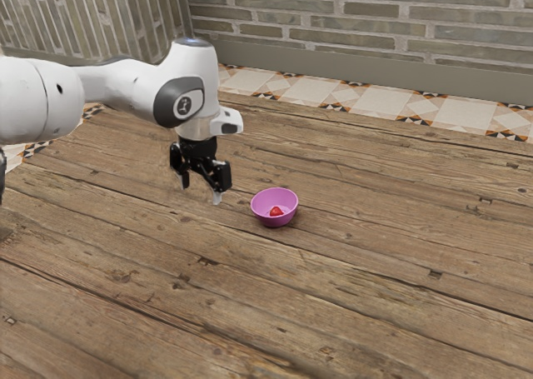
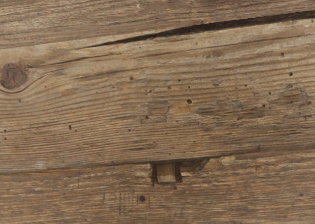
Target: Take strawberry from the bowl
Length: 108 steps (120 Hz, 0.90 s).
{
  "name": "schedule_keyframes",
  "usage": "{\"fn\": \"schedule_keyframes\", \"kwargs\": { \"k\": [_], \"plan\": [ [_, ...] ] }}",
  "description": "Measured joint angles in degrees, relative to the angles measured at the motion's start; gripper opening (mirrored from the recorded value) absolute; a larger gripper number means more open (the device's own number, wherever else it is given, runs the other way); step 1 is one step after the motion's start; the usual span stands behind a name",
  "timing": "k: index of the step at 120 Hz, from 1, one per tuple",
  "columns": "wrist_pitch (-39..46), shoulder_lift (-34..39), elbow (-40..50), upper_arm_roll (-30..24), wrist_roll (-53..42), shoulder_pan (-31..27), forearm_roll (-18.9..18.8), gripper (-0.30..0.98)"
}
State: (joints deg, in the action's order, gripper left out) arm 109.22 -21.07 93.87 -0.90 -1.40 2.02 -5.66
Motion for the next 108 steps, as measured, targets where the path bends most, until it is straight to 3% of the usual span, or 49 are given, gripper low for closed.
{"fn": "schedule_keyframes", "kwargs": {
  "k": [19, 39, 59, 79, 108],
  "plan": [
    [3.88, -9.0, -10.91, 3.12, -1.65, 4.65, 2.51, 0.69],
    [7.95, -15.07, -15.47, 3.37, -3.34, 6.75, 5.7, 0.69],
    [10.27, -16.99, -17.52, 3.7, -4.58, 7.43, 7.88, 0.46],
    [11.98, -19.34, -17.79, 4.45, -5.5, 7.43, 9.17, 0.34],
    [14.04, -20.82, -17.84, 4.5, -6.49, 7.32, 10.8, 0.43]
  ]
}}
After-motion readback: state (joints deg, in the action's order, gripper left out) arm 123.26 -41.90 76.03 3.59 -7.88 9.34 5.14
